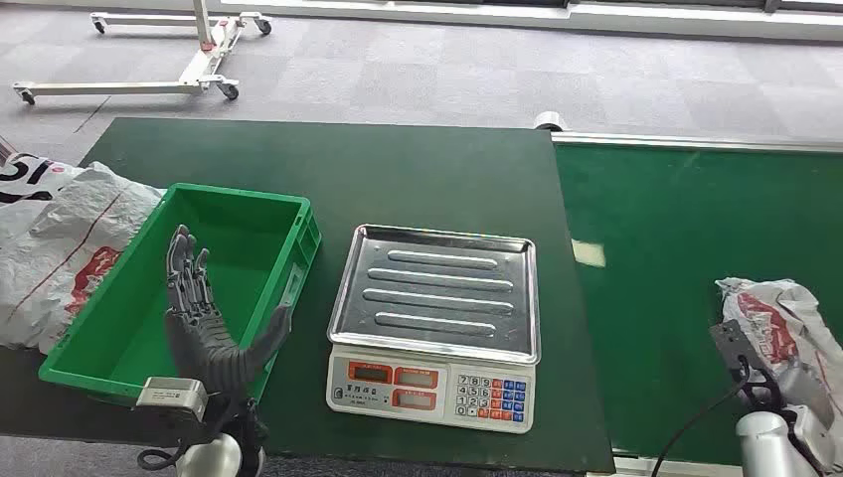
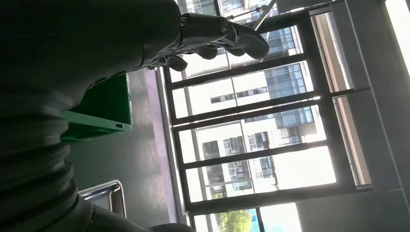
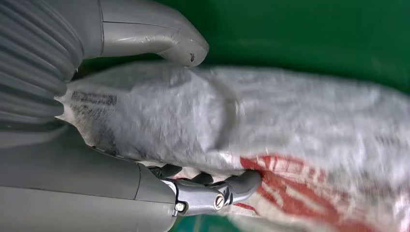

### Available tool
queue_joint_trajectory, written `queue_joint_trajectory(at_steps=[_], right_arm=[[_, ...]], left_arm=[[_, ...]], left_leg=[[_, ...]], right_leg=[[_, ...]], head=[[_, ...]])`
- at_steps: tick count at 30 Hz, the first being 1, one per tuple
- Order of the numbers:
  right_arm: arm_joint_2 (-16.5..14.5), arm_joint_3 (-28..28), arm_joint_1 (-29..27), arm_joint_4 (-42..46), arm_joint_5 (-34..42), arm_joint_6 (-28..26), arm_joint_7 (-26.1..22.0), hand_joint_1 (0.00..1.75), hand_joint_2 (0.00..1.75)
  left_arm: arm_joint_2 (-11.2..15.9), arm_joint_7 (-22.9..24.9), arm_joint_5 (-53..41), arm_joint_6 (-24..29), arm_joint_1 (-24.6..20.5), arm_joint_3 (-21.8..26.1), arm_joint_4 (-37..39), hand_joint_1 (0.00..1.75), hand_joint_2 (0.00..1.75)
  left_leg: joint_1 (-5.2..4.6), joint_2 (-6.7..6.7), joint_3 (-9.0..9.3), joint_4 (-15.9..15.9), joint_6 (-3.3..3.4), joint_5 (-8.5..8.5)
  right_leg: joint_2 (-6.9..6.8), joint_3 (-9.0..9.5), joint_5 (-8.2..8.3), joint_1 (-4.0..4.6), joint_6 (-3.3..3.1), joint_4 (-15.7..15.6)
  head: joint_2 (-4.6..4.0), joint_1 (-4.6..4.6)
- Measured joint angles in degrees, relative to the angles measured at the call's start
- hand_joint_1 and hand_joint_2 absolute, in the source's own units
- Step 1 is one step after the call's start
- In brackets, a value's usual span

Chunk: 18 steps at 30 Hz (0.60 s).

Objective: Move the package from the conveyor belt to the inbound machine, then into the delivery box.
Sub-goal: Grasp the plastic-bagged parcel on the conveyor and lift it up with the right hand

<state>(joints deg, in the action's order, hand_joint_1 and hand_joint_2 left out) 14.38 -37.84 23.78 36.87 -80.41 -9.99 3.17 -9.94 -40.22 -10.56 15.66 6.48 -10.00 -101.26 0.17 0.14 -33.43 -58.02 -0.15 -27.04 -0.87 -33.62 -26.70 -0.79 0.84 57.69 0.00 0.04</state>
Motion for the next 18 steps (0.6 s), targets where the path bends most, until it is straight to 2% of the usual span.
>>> queue_joint_trajectory(at_steps=[8,12,18], right_arm=[[-1.6,1.0,-2.5,5.2,0.1,3.7,0.2,0.00,1.75],[-2.7,1.2,-3.9,8.9,0.0,5.1,1.9,1.75,1.75],[-3.3,1.3,-5.2,12.0,-0.7,5.5,3.4,1.75,1.75]], left_arm=[[-0.4,0.0,-0.9,-0.4,-0.3,0.6,0.2,0.00,1.75],[-0.9,0.0,-1.3,-0.7,-0.4,0.9,0.4,0.00,1.75],[-1.4,0.0,-1.4,-0.7,-0.7,1.2,1.1,0.00,1.75]], left_leg=[[0.00,0.01,0.01,0.0,0.00,0.00],[0.00,0.00,0.01,0.0,0.00,0.00],[0.00,0.02,0.02,0.0,0.00,0.00]], right_leg=[[0.01,0.01,0.00,0.00,0.00,0.0],[0.00,0.01,0.00,0.00,0.00,0.0],[0.01,0.01,0.00,0.00,0.00,0.0]], head=[[0.00,0.00],[0.00,0.00],[0.00,-0.01]])
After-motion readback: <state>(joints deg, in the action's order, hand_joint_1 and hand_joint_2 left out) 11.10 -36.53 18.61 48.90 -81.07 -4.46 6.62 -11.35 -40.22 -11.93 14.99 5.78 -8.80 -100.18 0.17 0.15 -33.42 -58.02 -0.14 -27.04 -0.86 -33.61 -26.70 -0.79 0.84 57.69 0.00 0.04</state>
